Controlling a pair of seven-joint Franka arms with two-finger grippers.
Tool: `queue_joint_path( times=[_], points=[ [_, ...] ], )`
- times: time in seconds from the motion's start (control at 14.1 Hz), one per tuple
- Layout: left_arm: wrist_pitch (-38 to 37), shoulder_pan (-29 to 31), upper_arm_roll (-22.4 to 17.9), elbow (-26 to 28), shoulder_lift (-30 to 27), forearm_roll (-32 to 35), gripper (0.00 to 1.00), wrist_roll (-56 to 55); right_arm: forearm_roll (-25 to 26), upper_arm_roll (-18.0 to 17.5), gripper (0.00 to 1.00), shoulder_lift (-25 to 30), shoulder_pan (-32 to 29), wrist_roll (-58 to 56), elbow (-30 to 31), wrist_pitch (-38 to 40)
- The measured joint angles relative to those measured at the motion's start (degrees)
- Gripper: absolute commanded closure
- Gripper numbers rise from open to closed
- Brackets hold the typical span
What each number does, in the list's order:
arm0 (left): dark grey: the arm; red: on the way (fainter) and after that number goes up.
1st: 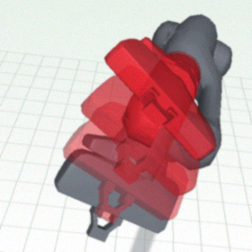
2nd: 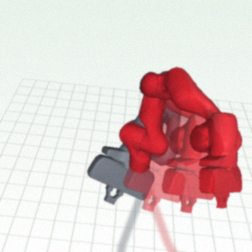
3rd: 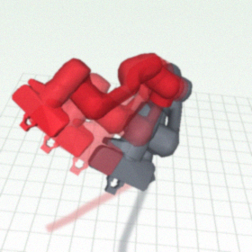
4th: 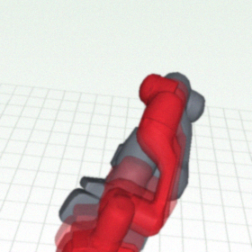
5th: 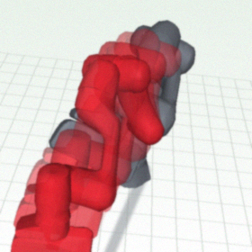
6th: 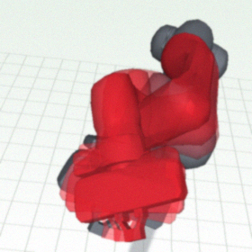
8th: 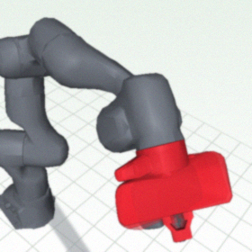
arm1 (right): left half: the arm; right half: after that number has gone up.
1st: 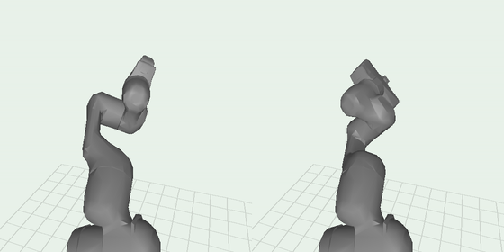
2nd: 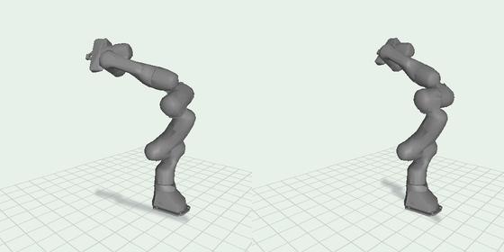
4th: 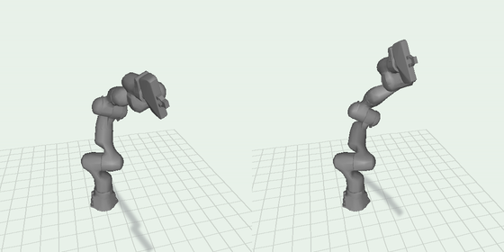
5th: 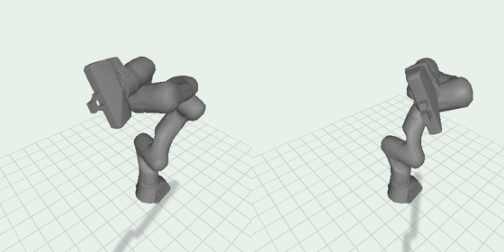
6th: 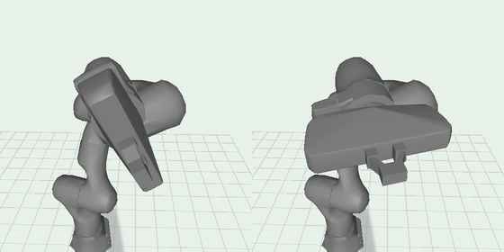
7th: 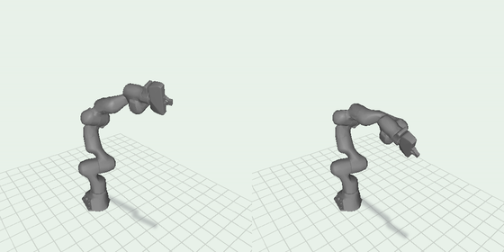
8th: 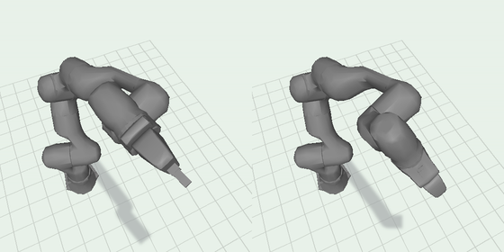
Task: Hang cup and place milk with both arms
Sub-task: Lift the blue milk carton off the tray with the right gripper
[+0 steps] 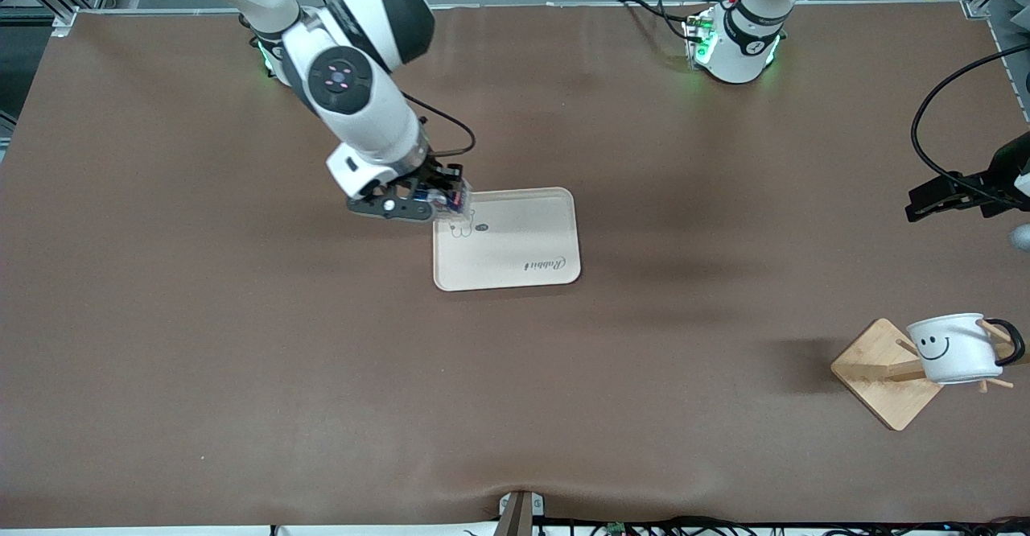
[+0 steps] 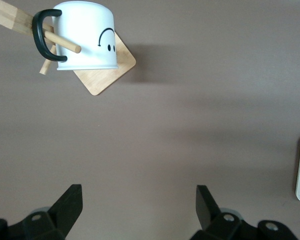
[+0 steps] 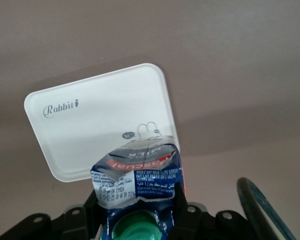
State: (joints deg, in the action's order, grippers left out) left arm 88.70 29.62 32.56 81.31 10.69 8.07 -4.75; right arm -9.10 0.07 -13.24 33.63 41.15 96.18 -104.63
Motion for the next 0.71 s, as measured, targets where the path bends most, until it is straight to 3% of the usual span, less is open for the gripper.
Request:
queue_joint_path(
  times=[0.21,0.36,0.71],
  points=[
    [0.0,0.5,-0.3,0.0,0.0,0.0,0.00,0.0,2.1,0.2,1.00,0.8,-4.4,-3.2,-1.2,3.5],
    [0.0,0.6,-0.5,0.0,0.0,0.0,0.00,0.0,6.2,0.3,1.00,1.0,-8.4,-8.6,-1.3,5.9],
    [0.0,0.4,-0.4,0.0,0.0,0.0,0.00,0.0,9.3,0.7,1.00,2.2,-23.0,-24.2,-1.2,3.6]
  ],
)
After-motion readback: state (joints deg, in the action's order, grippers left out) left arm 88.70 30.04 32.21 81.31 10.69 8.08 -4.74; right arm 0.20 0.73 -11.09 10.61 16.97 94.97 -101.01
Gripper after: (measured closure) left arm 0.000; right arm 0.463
